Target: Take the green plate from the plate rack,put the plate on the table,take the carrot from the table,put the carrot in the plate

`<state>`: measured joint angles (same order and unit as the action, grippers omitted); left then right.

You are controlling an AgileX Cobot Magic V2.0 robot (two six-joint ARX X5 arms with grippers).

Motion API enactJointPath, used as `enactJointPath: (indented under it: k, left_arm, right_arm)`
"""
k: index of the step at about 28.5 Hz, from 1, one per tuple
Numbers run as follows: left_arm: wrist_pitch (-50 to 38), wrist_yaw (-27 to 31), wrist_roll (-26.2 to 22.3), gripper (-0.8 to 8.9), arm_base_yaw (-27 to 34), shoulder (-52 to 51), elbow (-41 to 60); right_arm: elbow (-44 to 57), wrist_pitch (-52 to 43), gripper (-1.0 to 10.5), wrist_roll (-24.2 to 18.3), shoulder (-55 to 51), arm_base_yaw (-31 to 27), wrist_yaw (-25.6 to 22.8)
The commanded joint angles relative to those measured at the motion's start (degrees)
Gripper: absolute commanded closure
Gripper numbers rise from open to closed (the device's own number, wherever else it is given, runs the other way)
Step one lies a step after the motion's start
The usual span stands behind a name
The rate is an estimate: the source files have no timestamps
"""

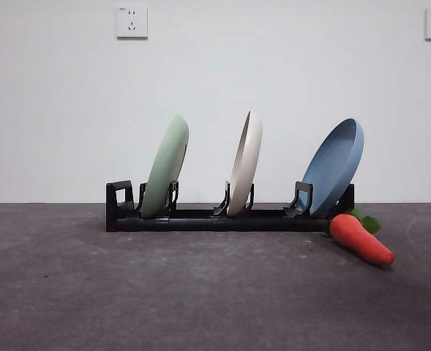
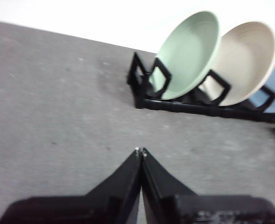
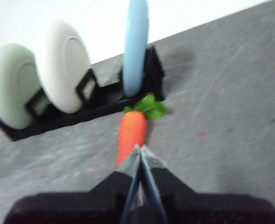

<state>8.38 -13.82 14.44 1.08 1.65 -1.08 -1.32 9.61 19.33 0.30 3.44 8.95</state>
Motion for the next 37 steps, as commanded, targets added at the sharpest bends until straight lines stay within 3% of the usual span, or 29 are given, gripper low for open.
enactJointPath:
  k: [1, 7, 14, 23, 33, 35, 36, 37]
  left_arm:
    - [-0.3, -1.7, 6.2, 8.20, 0.1, -0.2, -1.9]
    - [4.7, -4.0, 8.1, 8.20, 0.1, -0.2, -9.3]
    - [12.7, -10.9, 7.2, 8.19, 0.1, 0.2, -19.0]
    - [27.8, -19.9, -3.1, 8.20, 0.1, 8.4, -31.8]
    - [45.0, -23.8, -16.1, 8.20, 0.1, 20.9, -46.8]
    - [46.1, -23.8, -16.2, 8.12, 0.1, 22.6, -49.0]
    - [46.2, -23.9, -16.2, 7.80, 0.1, 23.3, -49.8]
    - [46.2, -24.0, -16.2, 6.47, 0.1, 23.9, -50.4]
  right_arm:
    - [-2.6, -0.5, 9.6, 3.8, 0.4, 0.0, 1.6]
    - [-11.6, 4.6, 9.6, 2.8, 5.0, 0.0, 1.7]
    - [-26.8, 17.0, 9.6, -6.2, 15.4, 0.1, 9.1]
    - [-46.7, 37.3, 9.6, -19.8, 28.6, 0.2, 15.6]
    - [-55.8, 52.8, 9.6, -26.4, 34.8, 0.9, 21.1]
    - [-55.8, 52.7, 9.3, -26.3, 34.8, 0.9, 21.1]
    - [-55.8, 52.6, 8.6, -26.3, 34.9, 0.9, 21.1]
    - [-55.8, 52.6, 6.9, -26.3, 35.0, 0.9, 21.0]
